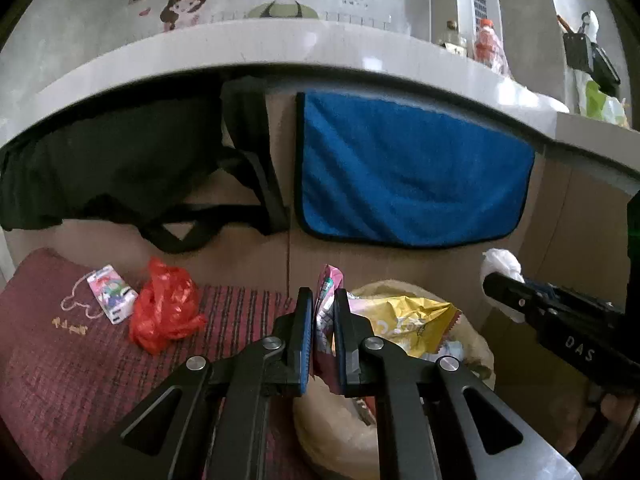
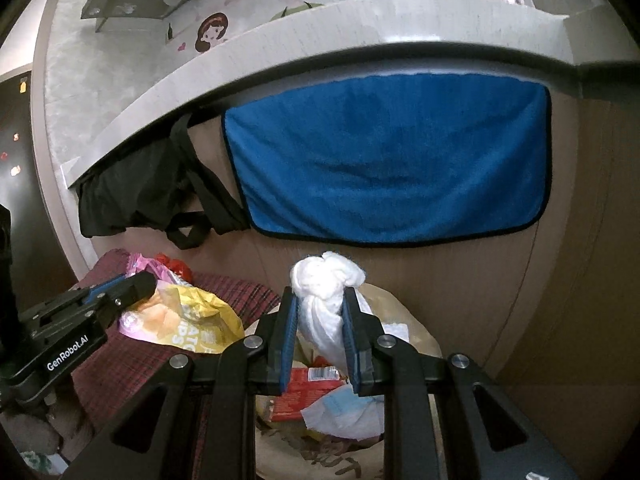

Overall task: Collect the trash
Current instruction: 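Carry the snack bag and white tissue over the beige-lined bin with both tools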

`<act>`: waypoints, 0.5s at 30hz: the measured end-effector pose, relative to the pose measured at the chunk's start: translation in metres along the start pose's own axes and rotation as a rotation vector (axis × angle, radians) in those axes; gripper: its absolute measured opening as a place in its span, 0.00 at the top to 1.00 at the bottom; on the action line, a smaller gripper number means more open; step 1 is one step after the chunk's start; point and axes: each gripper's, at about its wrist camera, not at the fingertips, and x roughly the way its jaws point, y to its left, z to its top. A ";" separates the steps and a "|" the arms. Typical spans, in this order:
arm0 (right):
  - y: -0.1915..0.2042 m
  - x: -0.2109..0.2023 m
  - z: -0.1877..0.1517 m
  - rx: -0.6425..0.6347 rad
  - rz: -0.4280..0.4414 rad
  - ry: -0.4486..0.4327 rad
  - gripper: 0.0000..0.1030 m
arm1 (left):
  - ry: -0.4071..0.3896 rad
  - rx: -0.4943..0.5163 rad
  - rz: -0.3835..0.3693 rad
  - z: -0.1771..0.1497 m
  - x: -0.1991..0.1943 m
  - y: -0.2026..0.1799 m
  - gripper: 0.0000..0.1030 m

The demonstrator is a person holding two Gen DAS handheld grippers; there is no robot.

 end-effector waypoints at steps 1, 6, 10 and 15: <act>-0.001 0.001 0.000 0.003 0.000 0.003 0.81 | 0.009 0.001 -0.003 -0.001 0.003 0.000 0.90; -0.007 0.014 -0.006 0.023 0.006 0.029 0.81 | 0.061 0.010 -0.020 -0.008 0.022 -0.002 0.90; -0.014 0.025 -0.012 0.033 -0.001 0.054 0.80 | 0.102 0.004 -0.026 -0.015 0.041 -0.003 0.90; -0.023 0.044 -0.022 0.048 -0.015 0.101 0.80 | 0.164 -0.001 -0.039 -0.023 0.066 -0.008 0.90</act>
